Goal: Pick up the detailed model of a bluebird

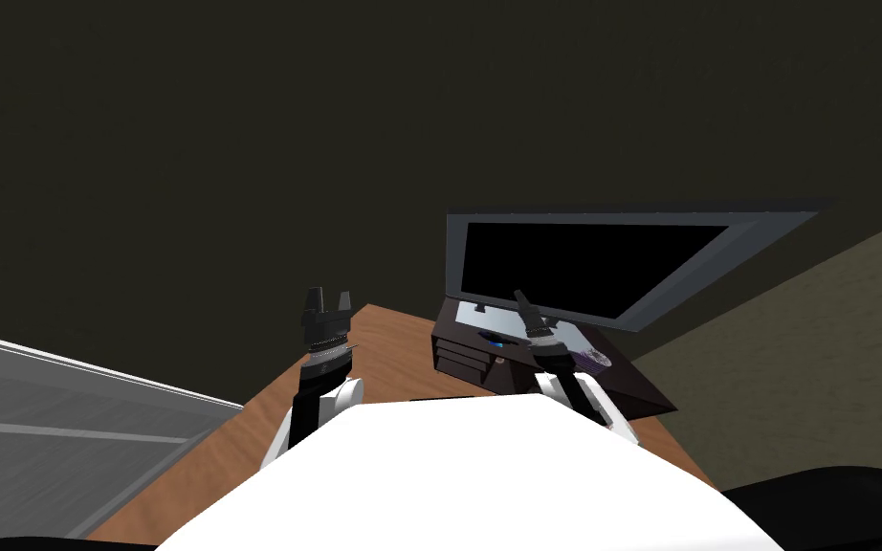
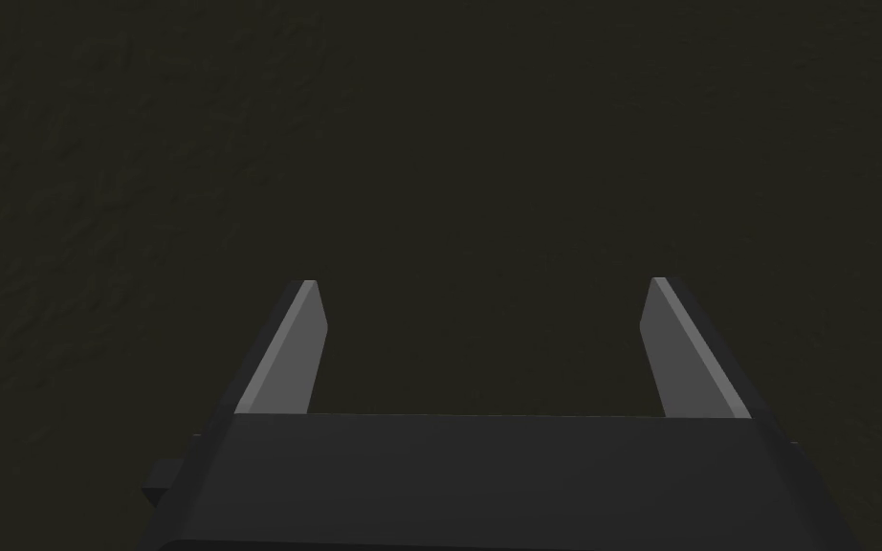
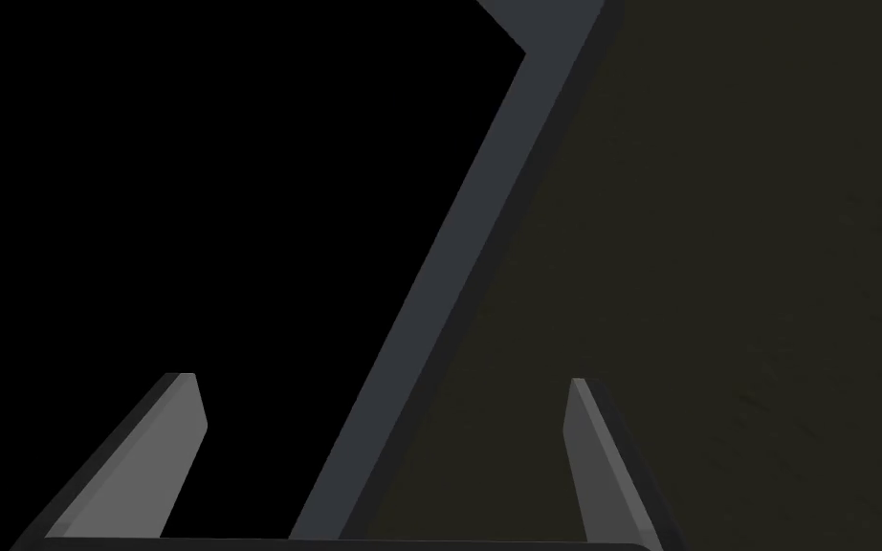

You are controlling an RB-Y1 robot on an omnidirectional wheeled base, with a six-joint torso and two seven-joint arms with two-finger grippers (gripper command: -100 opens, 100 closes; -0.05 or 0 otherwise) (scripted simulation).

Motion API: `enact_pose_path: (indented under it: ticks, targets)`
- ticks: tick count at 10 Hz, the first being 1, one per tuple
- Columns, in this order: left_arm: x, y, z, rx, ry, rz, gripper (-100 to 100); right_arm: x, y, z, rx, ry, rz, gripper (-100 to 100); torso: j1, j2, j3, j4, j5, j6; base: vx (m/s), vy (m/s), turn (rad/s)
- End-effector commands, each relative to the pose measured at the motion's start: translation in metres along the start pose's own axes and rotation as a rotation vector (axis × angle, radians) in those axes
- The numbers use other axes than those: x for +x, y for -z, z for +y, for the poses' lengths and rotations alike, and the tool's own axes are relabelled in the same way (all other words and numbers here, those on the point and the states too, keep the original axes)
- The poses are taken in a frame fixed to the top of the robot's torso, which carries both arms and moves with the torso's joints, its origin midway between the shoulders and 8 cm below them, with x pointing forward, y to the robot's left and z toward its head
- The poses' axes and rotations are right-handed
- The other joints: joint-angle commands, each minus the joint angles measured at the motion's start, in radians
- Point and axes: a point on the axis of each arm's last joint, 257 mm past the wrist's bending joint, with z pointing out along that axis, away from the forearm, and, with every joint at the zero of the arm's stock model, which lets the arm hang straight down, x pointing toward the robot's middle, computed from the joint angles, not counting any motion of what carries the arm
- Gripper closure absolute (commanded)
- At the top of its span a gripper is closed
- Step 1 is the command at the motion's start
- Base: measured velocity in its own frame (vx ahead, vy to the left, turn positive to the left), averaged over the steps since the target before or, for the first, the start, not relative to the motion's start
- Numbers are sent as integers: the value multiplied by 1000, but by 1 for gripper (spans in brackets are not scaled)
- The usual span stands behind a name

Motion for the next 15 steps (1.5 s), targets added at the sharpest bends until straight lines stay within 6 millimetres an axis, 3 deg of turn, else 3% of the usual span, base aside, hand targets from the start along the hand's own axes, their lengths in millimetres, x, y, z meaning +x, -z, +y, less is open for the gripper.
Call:
enact_pose_path:
  ticks: [1,6,9,11,12,15]
  targets:
    - [0,0,0,0,0,0,0,4,4,-12,9,92,34,-100,0,0,0,0,0,0,3,-7,-10]
    - [0,0,0,0,0,0,0,14,12,-35,20,296,126,-100,0,0,0,0,0,0,4,-4,-3]
    - [0,0,0,0,0,0,0,17,21,-60,32,451,197,-100,0,-1,0,0,0,0,8,0,3]
    - [0,0,0,0,0,0,0,23,22,-62,30,483,219,-100,1,-1,0,0,0,0,4,1,2]
    - [0,0,0,0,0,0,0,23,27,-76,35,555,256,-100,1,0,0,0,0,0,7,3,10]
    - [0,0,0,0,0,0,0,30,35,-93,36,664,325,-100,1,-1,0,0,0,0,8,7,11]
